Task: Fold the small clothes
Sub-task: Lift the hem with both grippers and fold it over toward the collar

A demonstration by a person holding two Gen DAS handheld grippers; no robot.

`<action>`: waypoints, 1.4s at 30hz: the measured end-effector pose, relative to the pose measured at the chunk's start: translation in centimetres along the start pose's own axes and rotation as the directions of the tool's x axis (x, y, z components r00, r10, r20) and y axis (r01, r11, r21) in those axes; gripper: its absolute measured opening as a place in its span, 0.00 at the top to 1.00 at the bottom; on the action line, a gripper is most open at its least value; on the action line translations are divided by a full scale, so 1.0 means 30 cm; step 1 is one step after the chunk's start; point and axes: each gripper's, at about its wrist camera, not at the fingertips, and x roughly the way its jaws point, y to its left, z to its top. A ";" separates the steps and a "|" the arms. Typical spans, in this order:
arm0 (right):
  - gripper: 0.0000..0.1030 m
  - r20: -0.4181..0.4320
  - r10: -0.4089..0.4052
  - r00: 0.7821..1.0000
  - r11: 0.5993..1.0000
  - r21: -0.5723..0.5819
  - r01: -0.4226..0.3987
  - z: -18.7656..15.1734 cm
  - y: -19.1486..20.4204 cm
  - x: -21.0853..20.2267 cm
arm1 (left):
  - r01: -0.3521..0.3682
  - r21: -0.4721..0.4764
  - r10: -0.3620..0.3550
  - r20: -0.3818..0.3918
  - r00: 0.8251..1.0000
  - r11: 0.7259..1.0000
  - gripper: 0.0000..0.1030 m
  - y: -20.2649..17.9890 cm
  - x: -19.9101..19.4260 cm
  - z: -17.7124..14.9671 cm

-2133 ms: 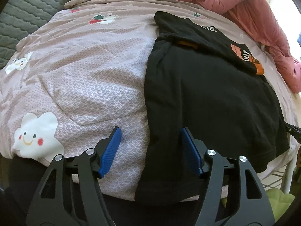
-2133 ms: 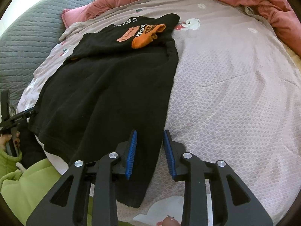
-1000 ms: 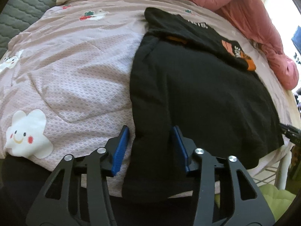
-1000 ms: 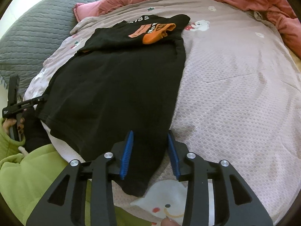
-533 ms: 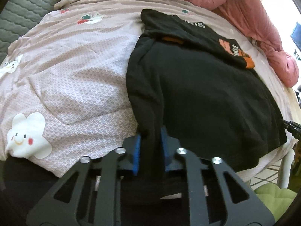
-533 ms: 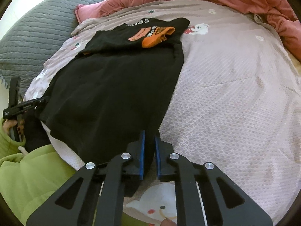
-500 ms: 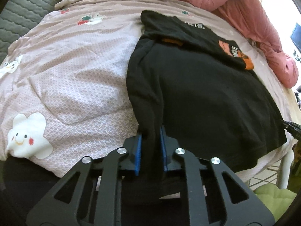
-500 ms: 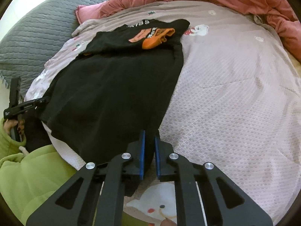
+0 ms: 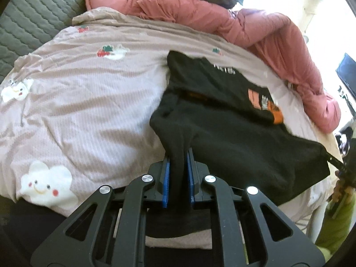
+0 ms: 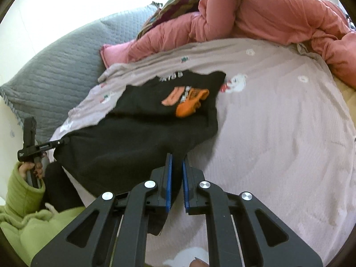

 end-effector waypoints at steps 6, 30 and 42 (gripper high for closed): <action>0.93 0.052 -0.006 0.999 1.000 -0.005 0.006 0.097 -0.008 0.013 | -0.011 0.002 0.011 0.059 0.998 1.000 0.94 -0.042 -0.008 0.105; 0.93 0.079 -0.115 0.990 0.991 0.084 0.109 0.401 -0.151 0.243 | -0.017 -0.045 0.021 0.074 0.997 0.999 0.94 -0.064 0.255 0.501; 0.93 -0.043 -0.203 0.978 0.969 0.134 0.207 0.438 -0.252 0.488 | -0.019 -0.095 0.017 -0.020 1.000 0.995 0.93 0.006 0.527 0.566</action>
